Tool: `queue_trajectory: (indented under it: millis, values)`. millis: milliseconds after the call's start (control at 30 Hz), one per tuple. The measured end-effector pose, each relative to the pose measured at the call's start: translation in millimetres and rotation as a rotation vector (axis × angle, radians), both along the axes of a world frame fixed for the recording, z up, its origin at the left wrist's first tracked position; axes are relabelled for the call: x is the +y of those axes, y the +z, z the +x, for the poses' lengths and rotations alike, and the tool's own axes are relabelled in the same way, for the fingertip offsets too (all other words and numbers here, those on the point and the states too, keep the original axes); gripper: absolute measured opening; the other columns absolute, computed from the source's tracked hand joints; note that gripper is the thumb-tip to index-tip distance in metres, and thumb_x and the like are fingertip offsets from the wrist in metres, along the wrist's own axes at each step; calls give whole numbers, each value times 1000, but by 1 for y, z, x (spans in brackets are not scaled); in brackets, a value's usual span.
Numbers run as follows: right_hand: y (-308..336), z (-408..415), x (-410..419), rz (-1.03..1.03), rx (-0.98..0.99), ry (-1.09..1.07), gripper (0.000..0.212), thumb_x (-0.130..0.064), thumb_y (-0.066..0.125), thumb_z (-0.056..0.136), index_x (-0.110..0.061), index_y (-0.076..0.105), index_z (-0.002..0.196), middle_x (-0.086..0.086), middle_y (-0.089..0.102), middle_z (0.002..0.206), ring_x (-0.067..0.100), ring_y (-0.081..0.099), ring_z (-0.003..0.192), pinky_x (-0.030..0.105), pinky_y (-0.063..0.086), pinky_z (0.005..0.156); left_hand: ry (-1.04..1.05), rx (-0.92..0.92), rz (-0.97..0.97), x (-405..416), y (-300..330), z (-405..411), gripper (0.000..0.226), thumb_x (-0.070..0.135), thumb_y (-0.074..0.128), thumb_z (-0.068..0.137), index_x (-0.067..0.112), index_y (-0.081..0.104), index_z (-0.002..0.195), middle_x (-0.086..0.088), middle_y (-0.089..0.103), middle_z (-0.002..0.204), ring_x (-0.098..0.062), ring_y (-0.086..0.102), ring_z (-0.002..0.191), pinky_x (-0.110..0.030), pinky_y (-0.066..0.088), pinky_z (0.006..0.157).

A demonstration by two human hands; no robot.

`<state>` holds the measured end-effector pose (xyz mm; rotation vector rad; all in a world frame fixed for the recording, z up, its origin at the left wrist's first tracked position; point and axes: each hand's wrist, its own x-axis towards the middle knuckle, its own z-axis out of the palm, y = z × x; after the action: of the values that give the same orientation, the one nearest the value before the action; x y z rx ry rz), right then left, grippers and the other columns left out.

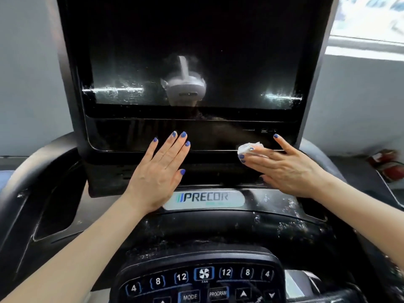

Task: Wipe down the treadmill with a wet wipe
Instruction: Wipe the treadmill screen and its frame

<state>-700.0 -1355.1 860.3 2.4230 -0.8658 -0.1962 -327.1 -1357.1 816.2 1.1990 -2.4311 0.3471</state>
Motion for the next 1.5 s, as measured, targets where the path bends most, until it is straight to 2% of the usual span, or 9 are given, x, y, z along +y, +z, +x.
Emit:
queue_trajectory:
  millis: [300,467,567,767,900,1000,1167,1367,1500]
  values:
    - [-12,-60,30,3,-165,-202,65,-28,38,94,-21,29,158,-8,21,165,13,22,151,51,-2,125,-102,-13,9,-5,8,-68,58,30,31,106,9,21,159,-9,17,168,-21,7,157,-44,1,127]
    - [-43,-38,45,59,-548,-490,78,-34,39,95,-19,0,162,0,-3,170,17,6,156,46,-6,125,-134,-18,-7,-10,13,-112,57,29,32,106,9,23,158,-8,18,167,-21,6,157,-44,4,127]
    - [-52,-14,47,112,-799,-609,74,-41,32,102,-15,-3,161,3,-12,169,18,-2,156,41,-10,125,-135,-18,-29,-14,16,-134,56,29,34,105,9,27,157,-7,20,167,-20,9,156,-44,5,127]
    - [-54,4,32,187,-1137,-653,71,-48,23,105,-28,-19,158,-6,-21,167,12,-10,155,39,-17,123,-72,-41,-68,-16,13,-152,56,29,38,103,9,33,155,-7,25,165,-21,17,155,-46,8,127]
    - [-22,-6,-5,218,-1339,-625,69,-51,20,103,-24,-14,157,-11,-17,166,4,-10,154,41,-13,123,-51,-76,-85,-17,13,-151,56,28,40,103,9,33,155,-7,24,166,-21,15,155,-46,8,127]
    - [-18,0,-10,211,-1355,-578,73,-56,22,103,-21,-11,159,-6,-15,168,10,-10,155,39,-12,124,-47,-88,-89,-17,12,-151,57,28,39,103,10,30,156,-6,22,167,-20,14,156,-45,7,127]
    - [-35,-12,-1,122,-1164,-499,70,-50,27,105,-22,-2,162,-5,-10,169,15,-2,156,40,-12,125,-35,-109,-105,-18,11,-152,57,28,39,103,10,30,156,-6,22,167,-21,16,155,-44,7,127]
    - [3,-24,-37,231,-1389,-549,66,-49,23,100,-30,-5,157,-16,-7,166,0,-4,153,41,-13,123,-30,-109,-113,-19,10,-152,57,28,39,102,11,30,156,-5,23,166,-20,16,155,-44,6,127]
    - [11,-15,-36,150,-1303,-493,69,-49,29,103,-26,-3,160,-9,-6,169,8,-3,155,37,-13,124,-44,-108,-108,-19,11,-150,58,28,40,102,11,31,156,-6,23,166,-21,16,155,-45,6,127]
